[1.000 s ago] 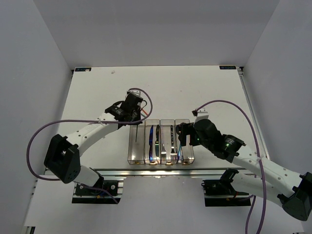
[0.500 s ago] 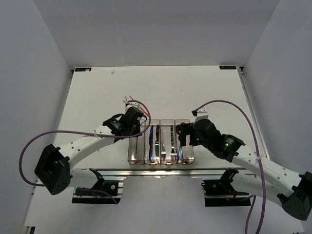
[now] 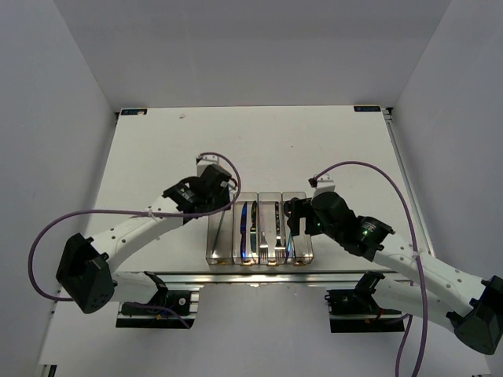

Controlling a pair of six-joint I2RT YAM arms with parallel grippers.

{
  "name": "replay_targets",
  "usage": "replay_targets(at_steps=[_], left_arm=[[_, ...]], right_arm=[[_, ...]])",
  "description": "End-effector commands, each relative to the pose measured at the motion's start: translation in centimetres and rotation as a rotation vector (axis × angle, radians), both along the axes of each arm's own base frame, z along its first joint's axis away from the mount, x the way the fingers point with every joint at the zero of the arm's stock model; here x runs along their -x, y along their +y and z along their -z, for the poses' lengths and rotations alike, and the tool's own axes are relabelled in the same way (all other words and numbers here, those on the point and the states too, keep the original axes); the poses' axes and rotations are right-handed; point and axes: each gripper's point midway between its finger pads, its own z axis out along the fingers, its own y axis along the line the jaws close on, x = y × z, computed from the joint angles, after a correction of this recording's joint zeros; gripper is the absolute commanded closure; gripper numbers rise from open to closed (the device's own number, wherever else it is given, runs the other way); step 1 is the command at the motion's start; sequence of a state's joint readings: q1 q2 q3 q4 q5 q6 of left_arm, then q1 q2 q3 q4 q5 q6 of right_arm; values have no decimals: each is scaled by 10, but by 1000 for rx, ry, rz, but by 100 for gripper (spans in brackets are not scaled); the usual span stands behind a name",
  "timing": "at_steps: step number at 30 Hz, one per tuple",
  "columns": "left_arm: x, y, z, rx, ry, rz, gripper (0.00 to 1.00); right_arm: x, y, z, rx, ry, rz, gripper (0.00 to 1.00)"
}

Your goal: Sort the eating utensils into containers

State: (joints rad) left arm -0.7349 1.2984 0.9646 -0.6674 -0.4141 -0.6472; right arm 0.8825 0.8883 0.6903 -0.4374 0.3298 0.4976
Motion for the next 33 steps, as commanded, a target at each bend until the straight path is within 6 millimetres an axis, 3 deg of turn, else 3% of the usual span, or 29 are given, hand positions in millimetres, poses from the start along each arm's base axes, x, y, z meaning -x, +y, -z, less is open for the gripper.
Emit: replay_targets(at_steps=[1,2,3,4,6,7,8,9,10,12,14,20,31,33], left_arm=[[-52,30,-49,-15,-141,-174,32],[-63,34,-47,-1,-126,-187,38],[-72,33,-42,38,-90,-187,39],[-95,43,-34,32,-67,-223,39],[-113,51,-24,-6,-24,-257,37],[-123,51,-3,-50,28,-259,37],[-139,49,-10,-41,13,-267,37],[-148,52,-4,-34,27,-276,38],[-154,47,17,-31,82,-260,39],[-169,43,21,-21,85,-256,44],[-175,48,37,-62,115,-268,44],[-181,54,58,-45,141,-273,47],[-172,53,97,-40,224,-259,51],[-171,54,103,-39,233,-262,56]], right_arm=[[-6,11,-15,-48,-21,-9,11],[-7,13,-16,-50,-20,-14,11],[-8,15,-14,-46,-15,-16,11],[-8,16,-13,-45,-11,-18,11],[-9,16,-11,-33,-8,-19,11],[-9,15,-10,-26,-8,-18,11],[-9,14,-9,-21,-9,-18,11],[-9,14,-9,-19,-11,-19,11],[-9,13,-9,-16,-10,-17,11],[-9,13,-7,-11,-10,-19,11],[-9,11,-5,-1,-9,-15,11],[-9,7,0,20,-7,-9,11],[-13,12,-1,20,-6,-14,11],[-12,11,0,21,-6,-15,11]])
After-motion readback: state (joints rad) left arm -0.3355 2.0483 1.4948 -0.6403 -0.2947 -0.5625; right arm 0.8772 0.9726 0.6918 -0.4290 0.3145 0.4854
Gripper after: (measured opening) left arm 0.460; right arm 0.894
